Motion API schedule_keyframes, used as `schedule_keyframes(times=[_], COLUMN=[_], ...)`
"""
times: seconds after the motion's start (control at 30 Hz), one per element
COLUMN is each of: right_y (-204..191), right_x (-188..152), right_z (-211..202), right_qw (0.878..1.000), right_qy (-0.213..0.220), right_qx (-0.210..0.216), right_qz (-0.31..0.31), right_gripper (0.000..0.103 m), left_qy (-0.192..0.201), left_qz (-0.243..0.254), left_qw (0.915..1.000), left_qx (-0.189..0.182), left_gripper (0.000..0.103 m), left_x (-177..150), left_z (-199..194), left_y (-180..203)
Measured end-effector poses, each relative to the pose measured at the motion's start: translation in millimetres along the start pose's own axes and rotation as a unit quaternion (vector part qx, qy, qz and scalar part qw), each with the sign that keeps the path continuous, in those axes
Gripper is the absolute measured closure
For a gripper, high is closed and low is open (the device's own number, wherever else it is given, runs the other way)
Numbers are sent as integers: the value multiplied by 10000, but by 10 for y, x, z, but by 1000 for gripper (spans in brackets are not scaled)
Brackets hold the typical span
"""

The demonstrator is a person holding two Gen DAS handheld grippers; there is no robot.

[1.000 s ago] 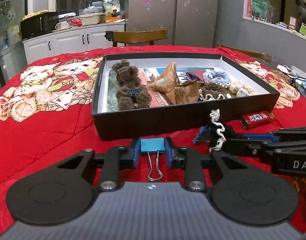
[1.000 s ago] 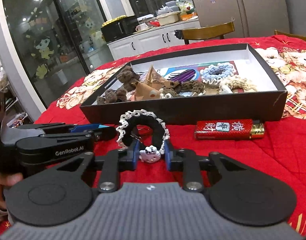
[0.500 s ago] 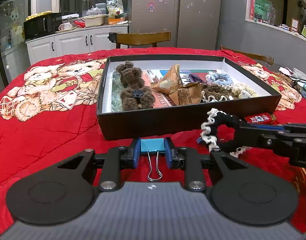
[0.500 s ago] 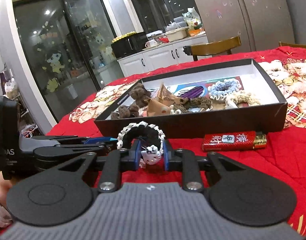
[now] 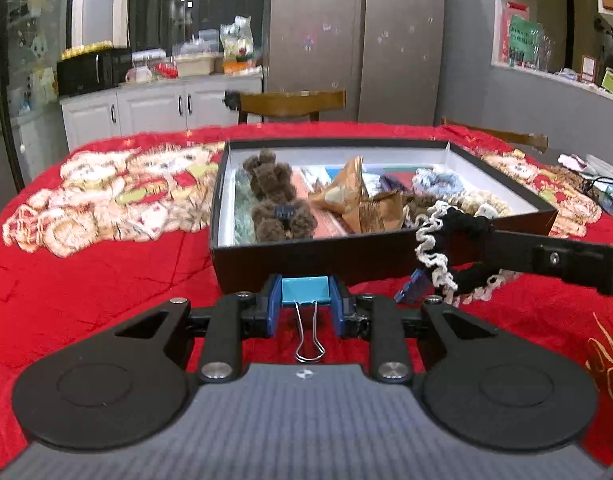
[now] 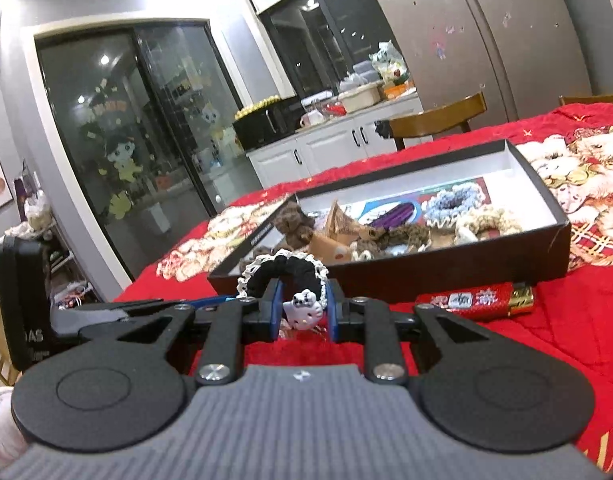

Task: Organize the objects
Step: 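Lift and carry the binder clip and scrunchie with both grippers over the box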

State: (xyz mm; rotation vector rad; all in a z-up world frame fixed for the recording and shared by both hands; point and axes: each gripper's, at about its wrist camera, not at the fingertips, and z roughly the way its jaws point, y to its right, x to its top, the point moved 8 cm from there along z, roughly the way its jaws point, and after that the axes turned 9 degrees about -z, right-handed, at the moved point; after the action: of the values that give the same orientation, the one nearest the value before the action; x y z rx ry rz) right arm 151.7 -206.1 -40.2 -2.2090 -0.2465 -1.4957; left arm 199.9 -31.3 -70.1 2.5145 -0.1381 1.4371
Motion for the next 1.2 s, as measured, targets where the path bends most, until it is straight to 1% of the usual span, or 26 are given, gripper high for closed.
schedule_keyframes(times=[0.13,0.27,0.47,0.6,0.73,0.83,0.93,1.07,1.13,1.2], right_y=[23,39,97,94,86,79,70,85,85,62], right_x=[82,201,375,409,438,536,649,776,855,967], right_z=[-56,-129,-259,-294,-287,-302,-332,-375,-391,-427], right_qw=[9997,9990,9970,9962,9961,9957,9950,9940,9936,9933], right_qy=[162,395,720,796,788,839,917,957,947,1048], right_qx=[49,-8,-98,-106,-114,-98,-123,-46,19,-70], right_qz=[165,188,281,335,370,382,373,521,613,473], right_gripper=[78,78,78,78,78,78,78,78,78,78], left_qy=[309,499,844,1107,1193,1305,1382,1571,1568,1615], left_qz=[189,340,206,159,162,178,112,162,105,40], left_qw=[9993,9982,9962,9937,9927,9912,9903,9874,9875,9869], left_qx=[-8,-31,51,103,111,115,27,112,83,36], left_gripper=[73,73,73,73,73,73,73,73,73,73], left_x=[29,59,219,302,327,405,518,689,793,912], left_z=[-108,-181,-316,-453,-531,-578,-620,-690,-719,-768], left_y=[67,130,105,118,151,195,258,338,378,420])
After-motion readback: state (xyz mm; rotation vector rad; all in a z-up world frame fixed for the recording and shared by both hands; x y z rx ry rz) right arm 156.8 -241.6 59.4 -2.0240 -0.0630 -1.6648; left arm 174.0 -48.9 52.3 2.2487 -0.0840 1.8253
